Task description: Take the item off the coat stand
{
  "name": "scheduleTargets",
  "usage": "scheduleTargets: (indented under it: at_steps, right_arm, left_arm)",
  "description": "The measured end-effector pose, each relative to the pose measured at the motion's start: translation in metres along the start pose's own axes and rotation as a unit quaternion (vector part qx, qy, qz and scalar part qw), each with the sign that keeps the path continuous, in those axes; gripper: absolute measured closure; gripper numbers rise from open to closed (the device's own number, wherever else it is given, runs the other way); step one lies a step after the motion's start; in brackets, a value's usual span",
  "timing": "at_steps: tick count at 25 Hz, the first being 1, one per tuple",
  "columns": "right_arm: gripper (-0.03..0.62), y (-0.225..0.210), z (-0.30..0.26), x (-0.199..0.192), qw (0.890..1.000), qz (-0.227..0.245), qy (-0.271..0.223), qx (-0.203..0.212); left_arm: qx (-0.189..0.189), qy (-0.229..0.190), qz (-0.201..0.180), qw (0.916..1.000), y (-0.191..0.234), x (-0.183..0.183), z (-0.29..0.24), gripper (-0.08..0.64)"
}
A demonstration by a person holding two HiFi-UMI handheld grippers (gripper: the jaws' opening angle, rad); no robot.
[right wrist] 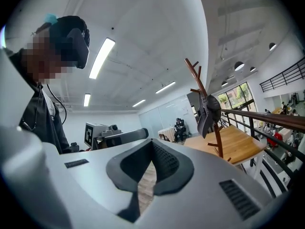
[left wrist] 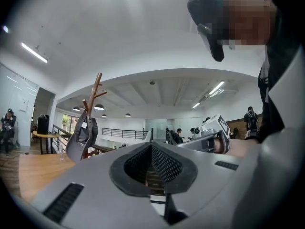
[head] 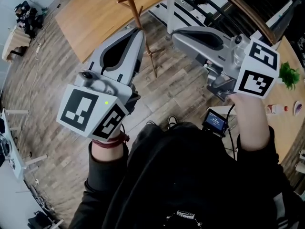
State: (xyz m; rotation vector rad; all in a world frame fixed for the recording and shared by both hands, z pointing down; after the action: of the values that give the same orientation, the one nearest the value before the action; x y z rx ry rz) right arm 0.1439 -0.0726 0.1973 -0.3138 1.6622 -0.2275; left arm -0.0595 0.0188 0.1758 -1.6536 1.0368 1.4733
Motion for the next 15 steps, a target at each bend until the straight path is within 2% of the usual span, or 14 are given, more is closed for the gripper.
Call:
scheduleTargets:
  at_steps: [6, 15]
  right_arm:
    - [0.577, -0.021, 0.004, 0.009, 1.0, -0.005, -0.014, -0.006]
    - [0.575, -0.059, -0.003, 0.023, 0.999, 0.01, -0.024, -0.046]
  left_arm:
    - [-0.016, -0.001, -0.015, 0.9998, 0.01, 0.012, -0.026, 0.554]
    - [-0.052, -0.028, -0.027, 0.9979, 0.052, 0.019, -0.071, 0.554]
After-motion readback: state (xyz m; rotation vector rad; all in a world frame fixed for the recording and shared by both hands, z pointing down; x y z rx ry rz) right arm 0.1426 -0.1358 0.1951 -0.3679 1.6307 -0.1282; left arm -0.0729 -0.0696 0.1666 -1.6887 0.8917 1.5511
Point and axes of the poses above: the fingertips, and each gripper's own axes: z backward along the fingers, y to its left, x out of its top, the point moved 10 cm from there along z, backward along the fingers, and after that the axes turned 7 degrees about y, right-handed, at the moved point
